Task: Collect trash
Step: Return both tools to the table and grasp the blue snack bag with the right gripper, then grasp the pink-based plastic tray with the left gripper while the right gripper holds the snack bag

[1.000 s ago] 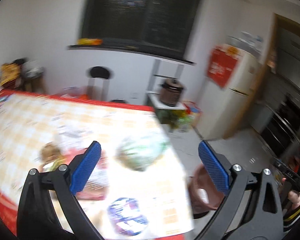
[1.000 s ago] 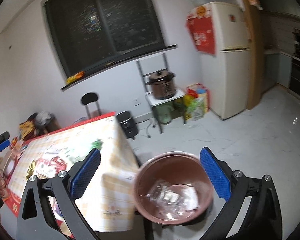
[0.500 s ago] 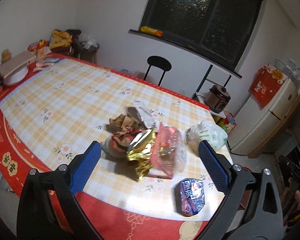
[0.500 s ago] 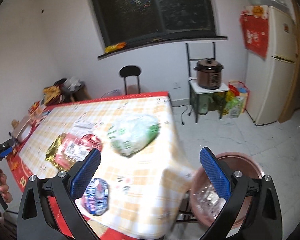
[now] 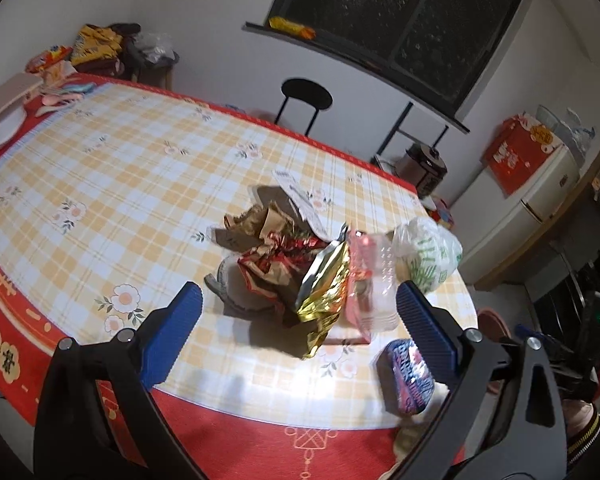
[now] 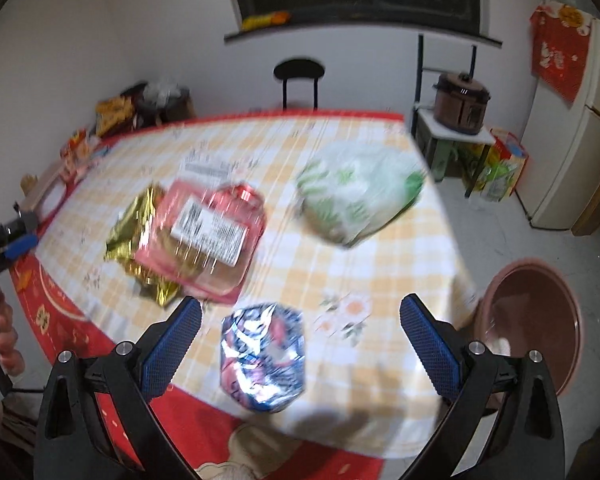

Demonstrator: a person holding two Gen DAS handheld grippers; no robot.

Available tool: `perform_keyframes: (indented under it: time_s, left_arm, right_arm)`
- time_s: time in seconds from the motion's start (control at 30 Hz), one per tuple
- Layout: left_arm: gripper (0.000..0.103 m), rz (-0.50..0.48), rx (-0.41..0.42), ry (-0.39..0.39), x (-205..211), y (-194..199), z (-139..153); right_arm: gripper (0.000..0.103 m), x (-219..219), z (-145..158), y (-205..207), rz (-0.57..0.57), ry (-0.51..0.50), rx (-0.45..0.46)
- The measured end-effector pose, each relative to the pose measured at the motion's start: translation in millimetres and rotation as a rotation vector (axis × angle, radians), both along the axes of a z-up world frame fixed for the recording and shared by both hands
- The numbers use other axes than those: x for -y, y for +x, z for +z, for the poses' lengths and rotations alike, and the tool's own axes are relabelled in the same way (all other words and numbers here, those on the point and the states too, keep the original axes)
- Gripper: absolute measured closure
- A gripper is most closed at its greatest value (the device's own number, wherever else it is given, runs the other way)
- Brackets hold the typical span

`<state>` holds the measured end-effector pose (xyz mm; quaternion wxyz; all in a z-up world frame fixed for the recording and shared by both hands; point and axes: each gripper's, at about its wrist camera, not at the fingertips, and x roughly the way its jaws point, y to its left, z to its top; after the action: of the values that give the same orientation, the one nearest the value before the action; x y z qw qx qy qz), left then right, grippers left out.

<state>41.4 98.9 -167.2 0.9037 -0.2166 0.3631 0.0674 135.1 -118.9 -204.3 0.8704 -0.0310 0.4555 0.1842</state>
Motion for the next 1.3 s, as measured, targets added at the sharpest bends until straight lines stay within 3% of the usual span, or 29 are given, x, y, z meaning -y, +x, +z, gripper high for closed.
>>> perform_keyframes:
  time_s: [0.37, 0.67, 1.0, 1.03, 1.1, 1.3]
  left_arm:
    - [0.007, -0.155, -0.078, -0.016, -22, 14, -60]
    - [0.007, -0.274, -0.081, -0.011, -21, 30, -74]
    - [0.009, -0.369, -0.072, -0.003, -6, 44, -72]
    - [0.012, -0.377, -0.067, -0.007, -5, 44, -70]
    - [0.02, -0.393, -0.056, -0.018, -4, 45, -66]
    - [0.038, -0.463, -0.035, -0.053, 9, 50, -54]
  right_arm:
    - [0.005, -67, -78, -1, 0.008, -0.163, -0.162]
    - [0.005, -64, -108, 14, -0.068, -0.237, -0.186]
    - [0.005, -46, -126, 24, -0.102, -0.102, -0.277]
    - [0.006, -43, -126, 24, -0.106, -0.082, -0.28]
    - [0.017, -38, -125, 24, -0.103, -0.057, -0.288]
    - [0.017, -28, -114, 26, -0.097, -0.008, -0.279]
